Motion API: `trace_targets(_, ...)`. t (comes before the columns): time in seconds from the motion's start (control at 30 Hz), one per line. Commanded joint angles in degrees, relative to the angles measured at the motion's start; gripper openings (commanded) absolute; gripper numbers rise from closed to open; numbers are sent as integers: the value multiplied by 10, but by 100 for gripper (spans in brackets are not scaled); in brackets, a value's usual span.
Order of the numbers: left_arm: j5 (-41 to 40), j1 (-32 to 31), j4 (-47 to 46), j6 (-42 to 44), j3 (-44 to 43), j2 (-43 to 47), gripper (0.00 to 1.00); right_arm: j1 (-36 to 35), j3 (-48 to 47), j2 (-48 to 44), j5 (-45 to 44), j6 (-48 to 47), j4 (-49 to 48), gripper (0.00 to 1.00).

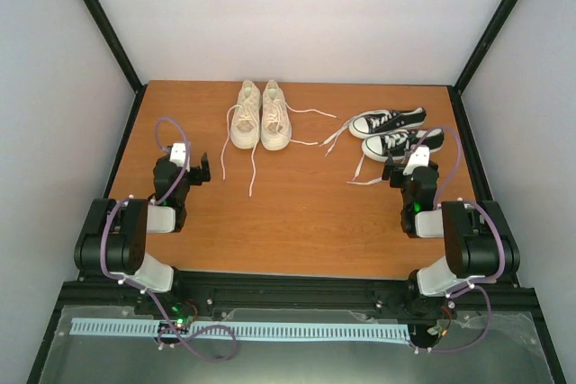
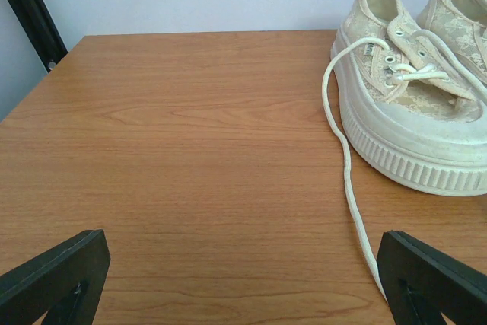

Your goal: Tie the shoes

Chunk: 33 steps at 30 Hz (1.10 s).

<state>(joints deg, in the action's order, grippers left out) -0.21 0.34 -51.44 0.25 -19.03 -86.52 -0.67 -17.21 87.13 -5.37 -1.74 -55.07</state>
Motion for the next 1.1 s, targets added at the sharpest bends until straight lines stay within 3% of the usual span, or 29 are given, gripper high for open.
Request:
trace_targets(0.0,5,4,-31,-3,-14,-4,100,4,-8,1,1,-2,-29,100)
trace_targets(0.1,3,4,-10,-4,-29,2,100,5,-9,1,1,-2,-29,100)
trace_targets(0.23,35,4,334,16,-223,32,100,7,-9,-1,11,-1,-28,100)
trace_targets(0.3,52,4,416,25,-290,36,100,8,-23,-14,-1,5,11,100)
trace_targets(0.37,63,4,488,22,-352,36,100,12,-51,-37,-68,40,87,100)
trace_targets(0.47,69,4,583,1,-443,11,99,28,-85,-108,-77,72,198,100)
trace_targets(0.6,67,-11,670,-11,-559,-70,89,28,-161,-195,-10,91,350,100)
trace_targets(0.73,41,-51,730,10,-687,-186,88,25,-244,-215,69,107,479,100)
trace_targets(0.93,52,-88,828,38,-899,-367,99,-5,-281,-217,72,144,576,100)
trace_targets(1.07,53,-91,892,17,-1052,-481,99,-48,-284,-213,80,148,601,94)
